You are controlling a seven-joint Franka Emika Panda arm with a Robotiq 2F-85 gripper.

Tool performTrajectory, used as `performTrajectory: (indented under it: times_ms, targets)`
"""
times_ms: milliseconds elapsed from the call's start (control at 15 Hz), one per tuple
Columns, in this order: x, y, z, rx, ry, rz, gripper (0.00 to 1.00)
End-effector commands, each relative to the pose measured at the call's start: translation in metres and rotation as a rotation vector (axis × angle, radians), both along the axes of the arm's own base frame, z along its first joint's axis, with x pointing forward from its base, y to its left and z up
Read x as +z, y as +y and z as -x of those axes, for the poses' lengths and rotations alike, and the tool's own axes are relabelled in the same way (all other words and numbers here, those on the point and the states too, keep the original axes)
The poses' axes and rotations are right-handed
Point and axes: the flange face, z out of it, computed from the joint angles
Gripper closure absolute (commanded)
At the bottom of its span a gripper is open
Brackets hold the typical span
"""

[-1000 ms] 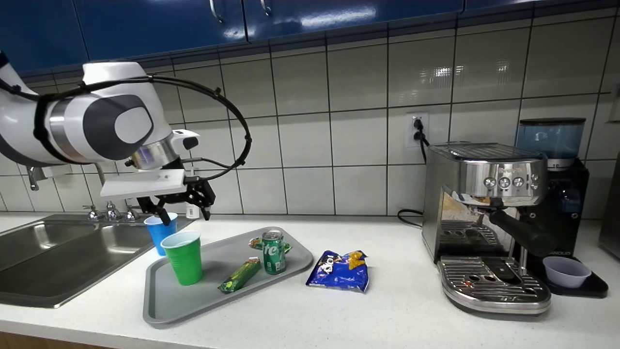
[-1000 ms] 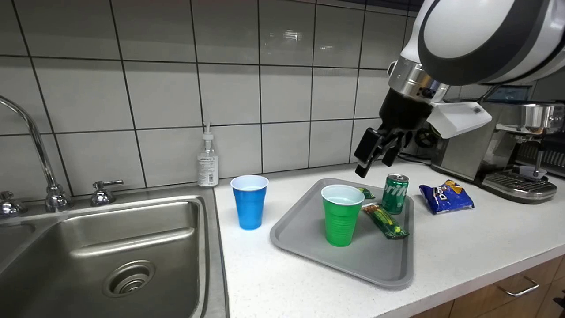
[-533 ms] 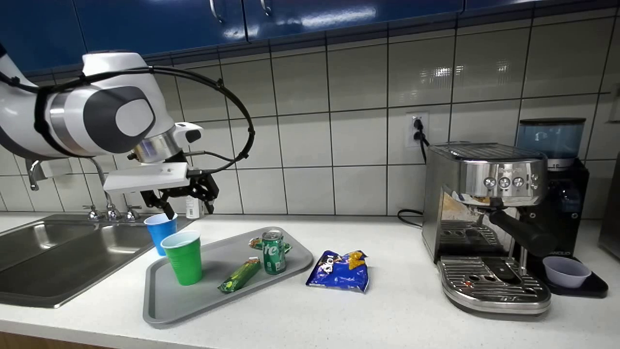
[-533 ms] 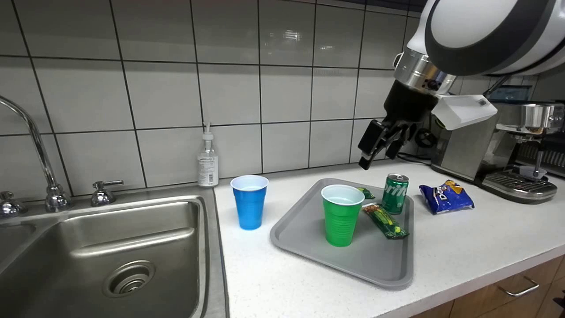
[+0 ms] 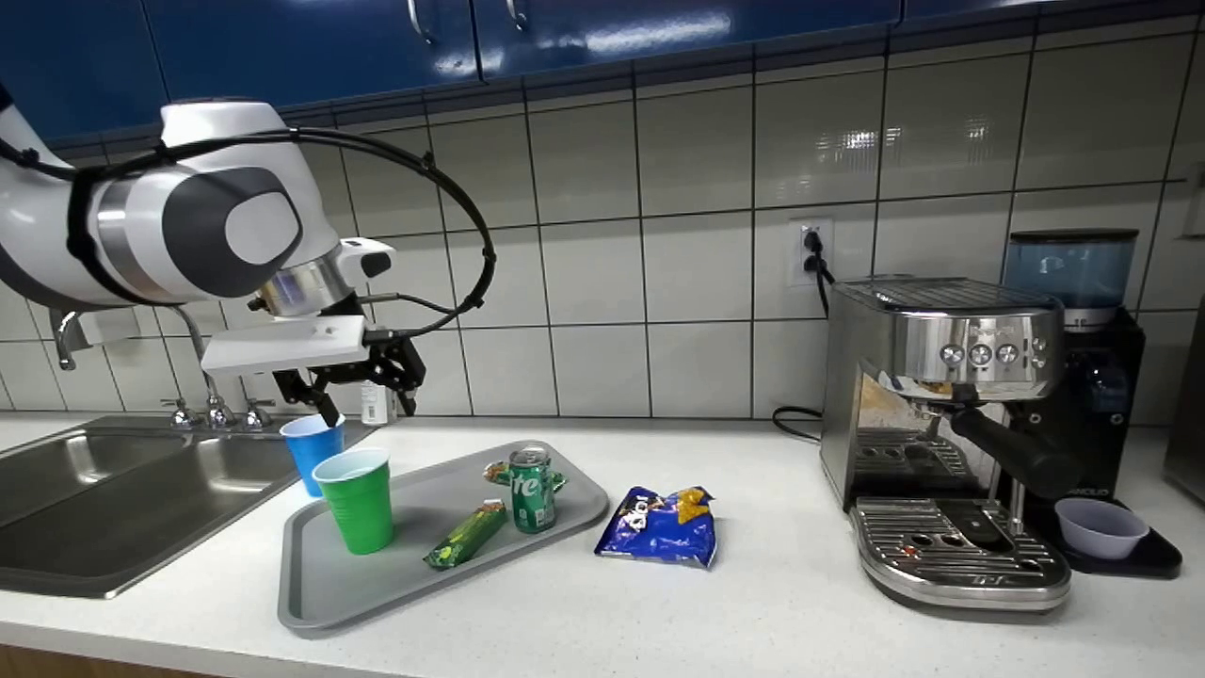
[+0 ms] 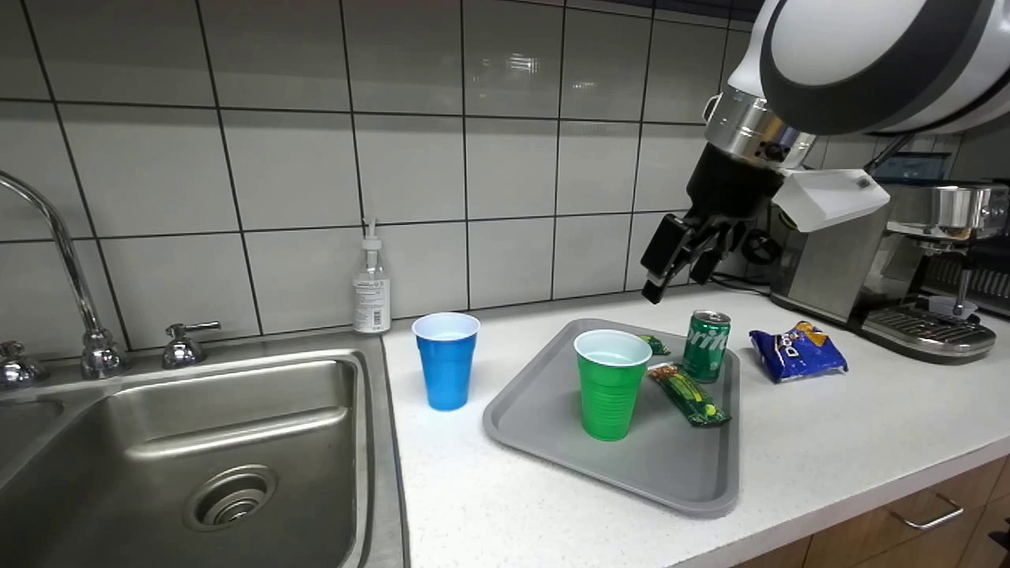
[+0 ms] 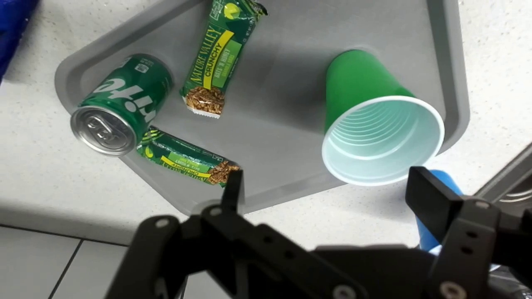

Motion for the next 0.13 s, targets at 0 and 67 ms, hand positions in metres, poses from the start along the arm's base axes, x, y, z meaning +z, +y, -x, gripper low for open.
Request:
performTrajectory:
  times_ms: [0, 67]
  targets:
    - [0.0001, 0.0004, -0.0001, -0.001, 0.000, 0.001, 0.00]
    - [0.0001, 0.0003, -0.0001, -0.001, 0.000, 0.001, 0.00]
